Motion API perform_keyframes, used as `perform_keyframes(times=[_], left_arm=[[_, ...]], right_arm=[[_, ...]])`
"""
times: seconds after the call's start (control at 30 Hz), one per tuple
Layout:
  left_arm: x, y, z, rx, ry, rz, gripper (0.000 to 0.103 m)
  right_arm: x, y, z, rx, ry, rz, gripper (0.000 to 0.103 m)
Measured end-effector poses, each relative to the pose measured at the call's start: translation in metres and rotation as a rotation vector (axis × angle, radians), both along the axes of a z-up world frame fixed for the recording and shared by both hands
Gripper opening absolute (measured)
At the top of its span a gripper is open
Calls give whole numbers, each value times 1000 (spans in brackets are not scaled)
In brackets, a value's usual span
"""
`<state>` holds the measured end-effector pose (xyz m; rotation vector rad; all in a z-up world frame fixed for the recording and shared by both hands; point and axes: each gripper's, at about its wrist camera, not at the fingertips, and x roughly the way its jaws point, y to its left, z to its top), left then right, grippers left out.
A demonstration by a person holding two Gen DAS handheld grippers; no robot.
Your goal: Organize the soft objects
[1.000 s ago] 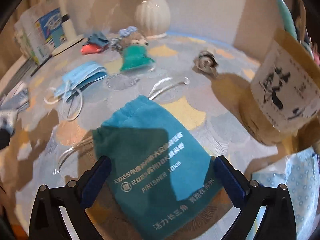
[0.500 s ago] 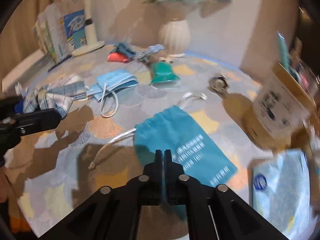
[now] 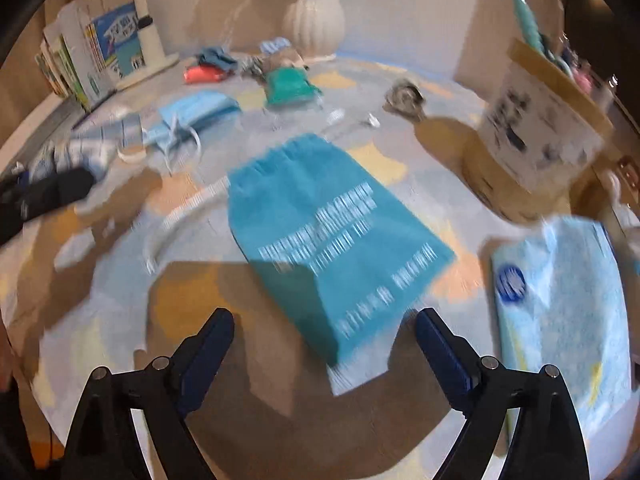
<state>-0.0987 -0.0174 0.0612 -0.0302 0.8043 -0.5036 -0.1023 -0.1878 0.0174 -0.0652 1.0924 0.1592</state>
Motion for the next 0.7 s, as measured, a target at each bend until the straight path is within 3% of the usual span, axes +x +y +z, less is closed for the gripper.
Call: perform_keyframes(times=[0.07,0.13,0.2,0.3,0.43,0.7], left_arm=[[0,3,1,-2,-3,7,35],[1,6,1,-5,-3,12,35],[1,8,0,-10,-4,19,35],[2,9,-1,-19,-2,21,35],[2,7,-1,-12,-3,15,35],[1,5,0,-14,-6,16,35]], right_arm=[[12,-3,-1,10,-1,-47,84],[20,-4,2,-3,-18,-75,66],[27,-6,4,-10,-29,-82,38],[30,-12,8,0,-40,-91,16],[24,-22,20,65,-101,-112,11],[10,-20,51,84,-189,-107,11]])
